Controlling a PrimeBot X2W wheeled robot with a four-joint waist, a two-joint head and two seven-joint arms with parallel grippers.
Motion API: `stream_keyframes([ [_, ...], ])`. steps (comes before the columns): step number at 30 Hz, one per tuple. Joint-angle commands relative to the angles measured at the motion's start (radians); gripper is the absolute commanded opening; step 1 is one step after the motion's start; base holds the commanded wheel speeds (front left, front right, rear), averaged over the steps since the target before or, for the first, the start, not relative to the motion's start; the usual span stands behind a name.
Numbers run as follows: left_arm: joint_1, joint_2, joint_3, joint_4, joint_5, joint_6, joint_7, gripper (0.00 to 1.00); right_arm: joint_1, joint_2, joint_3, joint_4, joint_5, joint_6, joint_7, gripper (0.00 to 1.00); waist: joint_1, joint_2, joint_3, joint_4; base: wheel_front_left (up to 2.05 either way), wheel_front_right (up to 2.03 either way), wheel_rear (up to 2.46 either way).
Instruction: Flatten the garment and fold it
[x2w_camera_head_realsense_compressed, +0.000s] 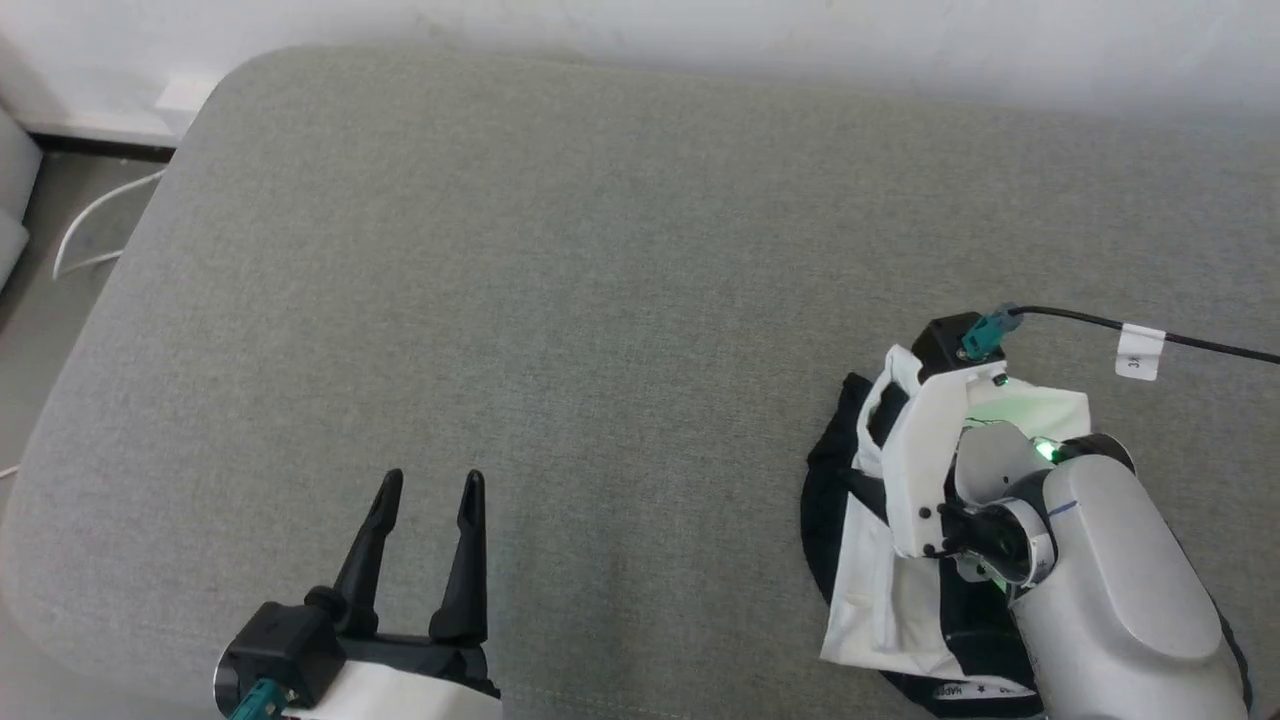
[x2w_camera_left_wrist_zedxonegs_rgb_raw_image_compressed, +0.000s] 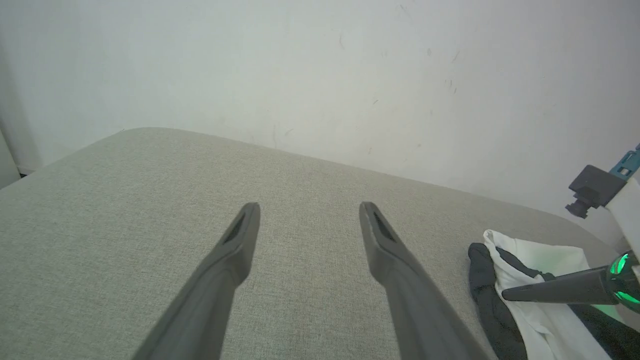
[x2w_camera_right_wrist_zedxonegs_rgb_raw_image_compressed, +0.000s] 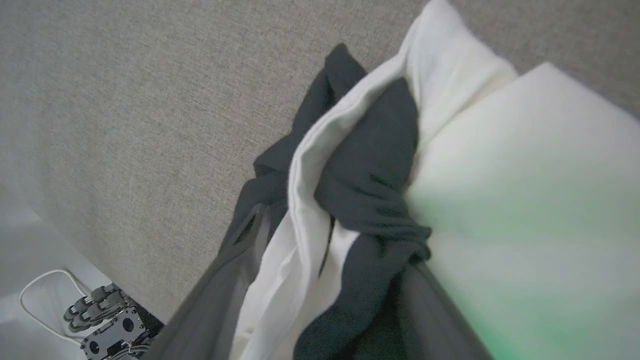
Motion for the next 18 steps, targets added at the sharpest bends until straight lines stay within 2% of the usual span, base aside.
stream_keyframes([
  [1, 0.006, -0.005, 0.003, 0.002, -0.007, 0.000, -0.005, 1.00, 0.011, -0.001, 0.004, 0.001, 0.008, -0.002, 0.007, 1.00, -0.0001, 0.0000, -0.017, -0.017, 0.00, 0.00, 0.00],
  [5, 0.018, -0.005, 0.009, -0.004, -0.003, 0.002, -0.005, 1.00, 0.024, -0.001, -0.011, -0.096, 0.054, -0.002, 0.003, 1.00, -0.0001, 0.0000, -0.034, -0.044, 0.00, 0.00, 0.00],
  [10, 0.030, -0.005, 0.019, -0.014, 0.002, 0.001, -0.005, 1.00, 0.079, -0.001, -0.065, -0.258, 0.112, -0.002, -0.062, 1.00, -0.0001, 0.0000, -0.044, -0.076, 0.00, 0.00, 0.00],
  [15, 0.037, -0.005, 0.029, -0.026, 0.012, 0.001, -0.005, 1.00, 0.162, -0.001, -0.131, -0.423, 0.110, -0.002, -0.175, 1.00, -0.0001, 0.0000, -0.043, -0.104, 0.00, 0.00, 0.00],
  [18, 0.040, -0.005, 0.033, -0.031, 0.016, -0.001, -0.005, 1.00, 0.215, -0.001, -0.167, -0.496, 0.167, -0.002, -0.264, 1.00, -0.0001, 0.0000, -0.041, -0.117, 0.00, 0.00, 0.00],
])
